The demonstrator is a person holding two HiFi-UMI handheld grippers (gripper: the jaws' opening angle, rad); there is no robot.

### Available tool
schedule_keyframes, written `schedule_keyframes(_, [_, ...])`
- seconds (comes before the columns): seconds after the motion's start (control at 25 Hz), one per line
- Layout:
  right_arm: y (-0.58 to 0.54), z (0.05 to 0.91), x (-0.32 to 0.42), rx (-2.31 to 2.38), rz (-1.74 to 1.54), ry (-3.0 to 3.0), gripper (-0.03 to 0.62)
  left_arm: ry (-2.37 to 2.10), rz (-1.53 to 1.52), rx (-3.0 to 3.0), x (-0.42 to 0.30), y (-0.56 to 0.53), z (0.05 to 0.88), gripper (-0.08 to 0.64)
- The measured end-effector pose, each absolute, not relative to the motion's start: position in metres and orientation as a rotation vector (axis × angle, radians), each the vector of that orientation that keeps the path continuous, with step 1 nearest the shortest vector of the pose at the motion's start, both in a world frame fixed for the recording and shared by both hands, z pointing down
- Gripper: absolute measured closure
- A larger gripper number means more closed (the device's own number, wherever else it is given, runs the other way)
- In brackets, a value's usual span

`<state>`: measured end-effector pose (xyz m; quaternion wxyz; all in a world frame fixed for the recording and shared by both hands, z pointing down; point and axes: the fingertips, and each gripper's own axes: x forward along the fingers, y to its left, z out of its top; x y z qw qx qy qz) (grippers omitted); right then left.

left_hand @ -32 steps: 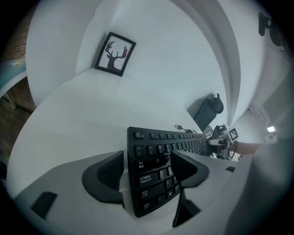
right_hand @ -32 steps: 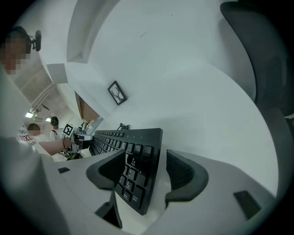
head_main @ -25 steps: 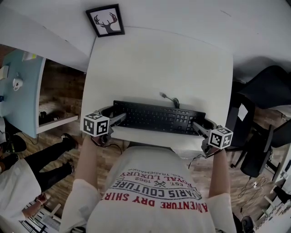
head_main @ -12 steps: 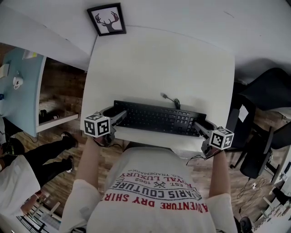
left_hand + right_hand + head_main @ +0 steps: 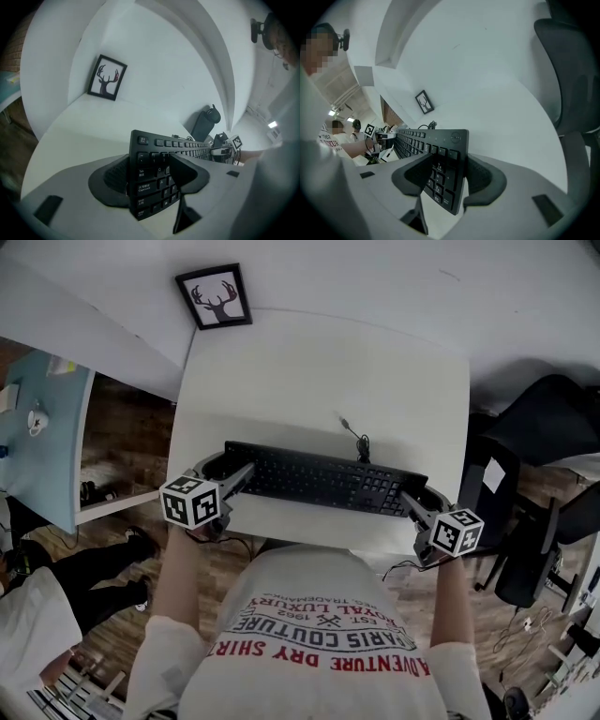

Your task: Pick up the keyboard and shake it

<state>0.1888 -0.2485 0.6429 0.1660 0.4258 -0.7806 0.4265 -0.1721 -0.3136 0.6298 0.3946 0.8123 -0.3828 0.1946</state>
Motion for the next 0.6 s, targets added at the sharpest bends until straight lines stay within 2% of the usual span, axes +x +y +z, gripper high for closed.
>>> schedule_keyframes(0.36, [-0.302, 0.530, 0.198, 1.356, 0.838, -2.398, 0.362, -1.031, 0.321, 2.299, -0.163, -0.368, 0.524, 0.291])
schedule_keyframes(0.6, [-0.335, 0.435, 0.201, 1.458, 0.456, -2.499, 0.362, -1.075, 0.126, 2.494, -0.160, -0.403, 0.436, 0.291])
